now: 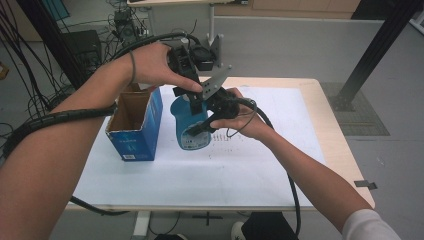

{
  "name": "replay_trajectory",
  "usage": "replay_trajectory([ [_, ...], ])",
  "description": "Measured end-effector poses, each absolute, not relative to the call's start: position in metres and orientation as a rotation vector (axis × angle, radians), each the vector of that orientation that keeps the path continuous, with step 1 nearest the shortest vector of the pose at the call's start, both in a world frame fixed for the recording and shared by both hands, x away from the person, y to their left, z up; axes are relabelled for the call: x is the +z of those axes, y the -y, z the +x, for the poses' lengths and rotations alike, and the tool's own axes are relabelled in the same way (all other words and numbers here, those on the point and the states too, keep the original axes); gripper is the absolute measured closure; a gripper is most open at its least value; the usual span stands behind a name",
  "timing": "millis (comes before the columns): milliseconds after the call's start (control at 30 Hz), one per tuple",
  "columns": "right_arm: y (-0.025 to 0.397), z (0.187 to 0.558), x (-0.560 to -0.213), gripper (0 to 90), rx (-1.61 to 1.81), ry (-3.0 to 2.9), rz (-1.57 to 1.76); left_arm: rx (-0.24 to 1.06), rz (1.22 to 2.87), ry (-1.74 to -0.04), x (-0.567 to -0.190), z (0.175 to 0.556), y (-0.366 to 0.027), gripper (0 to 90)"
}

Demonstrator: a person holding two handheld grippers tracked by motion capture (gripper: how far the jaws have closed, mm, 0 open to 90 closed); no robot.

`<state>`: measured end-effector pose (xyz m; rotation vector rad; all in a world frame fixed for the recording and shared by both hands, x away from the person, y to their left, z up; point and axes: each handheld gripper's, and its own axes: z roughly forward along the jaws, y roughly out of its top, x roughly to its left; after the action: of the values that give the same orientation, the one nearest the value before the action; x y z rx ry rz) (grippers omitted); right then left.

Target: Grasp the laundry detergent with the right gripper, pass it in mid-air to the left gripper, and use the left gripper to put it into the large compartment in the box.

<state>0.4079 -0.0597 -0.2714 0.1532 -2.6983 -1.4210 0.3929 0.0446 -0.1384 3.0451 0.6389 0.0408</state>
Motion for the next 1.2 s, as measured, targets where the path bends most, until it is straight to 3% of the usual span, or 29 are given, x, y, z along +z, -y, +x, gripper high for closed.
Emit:
replay_trajectory([
  [1200, 0.0675, 0.4065, -0.2685, 44.4, -1.472, 2.673, 0.122, 0.024, 3.038, -0.593, -0.144, 0.3896, -0.0423, 6.4],
])
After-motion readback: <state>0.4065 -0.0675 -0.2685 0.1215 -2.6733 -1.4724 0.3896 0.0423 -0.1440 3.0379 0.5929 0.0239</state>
